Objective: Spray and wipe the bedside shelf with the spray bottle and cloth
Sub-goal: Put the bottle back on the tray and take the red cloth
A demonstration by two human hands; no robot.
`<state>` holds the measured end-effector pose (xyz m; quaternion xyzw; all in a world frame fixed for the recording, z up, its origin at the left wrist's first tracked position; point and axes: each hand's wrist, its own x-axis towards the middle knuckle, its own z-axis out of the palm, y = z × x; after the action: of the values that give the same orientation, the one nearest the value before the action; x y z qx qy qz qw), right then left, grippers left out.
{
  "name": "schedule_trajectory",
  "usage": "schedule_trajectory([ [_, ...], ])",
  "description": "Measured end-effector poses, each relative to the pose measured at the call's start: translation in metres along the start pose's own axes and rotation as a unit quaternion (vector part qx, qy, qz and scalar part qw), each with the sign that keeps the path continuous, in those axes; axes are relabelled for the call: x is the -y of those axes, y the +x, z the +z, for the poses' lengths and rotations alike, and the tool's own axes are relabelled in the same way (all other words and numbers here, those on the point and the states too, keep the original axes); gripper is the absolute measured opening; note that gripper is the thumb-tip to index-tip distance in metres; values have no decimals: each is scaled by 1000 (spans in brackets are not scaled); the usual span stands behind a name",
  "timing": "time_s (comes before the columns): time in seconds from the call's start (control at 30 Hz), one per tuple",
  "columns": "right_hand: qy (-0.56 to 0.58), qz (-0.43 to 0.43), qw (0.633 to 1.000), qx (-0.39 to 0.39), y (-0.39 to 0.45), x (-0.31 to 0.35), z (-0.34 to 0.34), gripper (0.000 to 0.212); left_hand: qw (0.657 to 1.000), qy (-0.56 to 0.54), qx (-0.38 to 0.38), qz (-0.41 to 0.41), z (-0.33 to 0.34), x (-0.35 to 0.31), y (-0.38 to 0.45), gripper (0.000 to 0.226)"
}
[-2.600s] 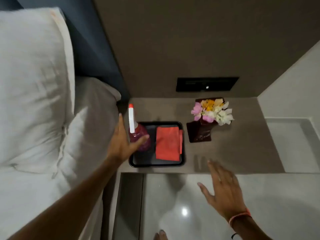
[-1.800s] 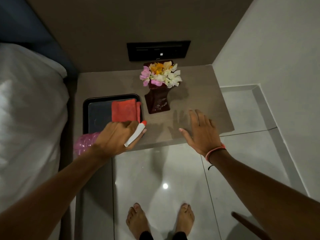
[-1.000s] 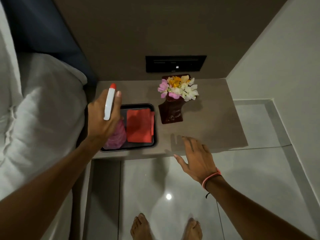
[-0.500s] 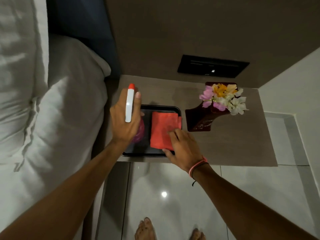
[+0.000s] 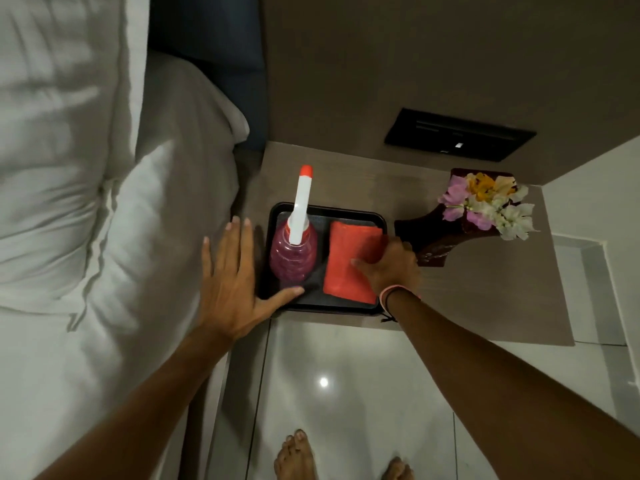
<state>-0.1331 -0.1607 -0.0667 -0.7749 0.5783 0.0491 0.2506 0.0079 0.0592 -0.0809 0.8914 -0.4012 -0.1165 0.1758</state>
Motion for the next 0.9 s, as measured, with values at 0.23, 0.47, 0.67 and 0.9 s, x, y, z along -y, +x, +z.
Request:
schedule_trajectory([
  [0.23,9,20,999,29,-1,8,15,85,993,106,6,54,5,15,-28,130],
  [0.47,77,103,987,100,23,13,12,92,988,148,0,53,-8,11,-32,127],
  [0.67,213,3,975,67,4,-9,23,44,981,171,-18,87,6,-6,-58,118],
  [0.9,557,60,818,126,-61,-93,-4,54,960,176,-65,210,30,-64,-83,84],
])
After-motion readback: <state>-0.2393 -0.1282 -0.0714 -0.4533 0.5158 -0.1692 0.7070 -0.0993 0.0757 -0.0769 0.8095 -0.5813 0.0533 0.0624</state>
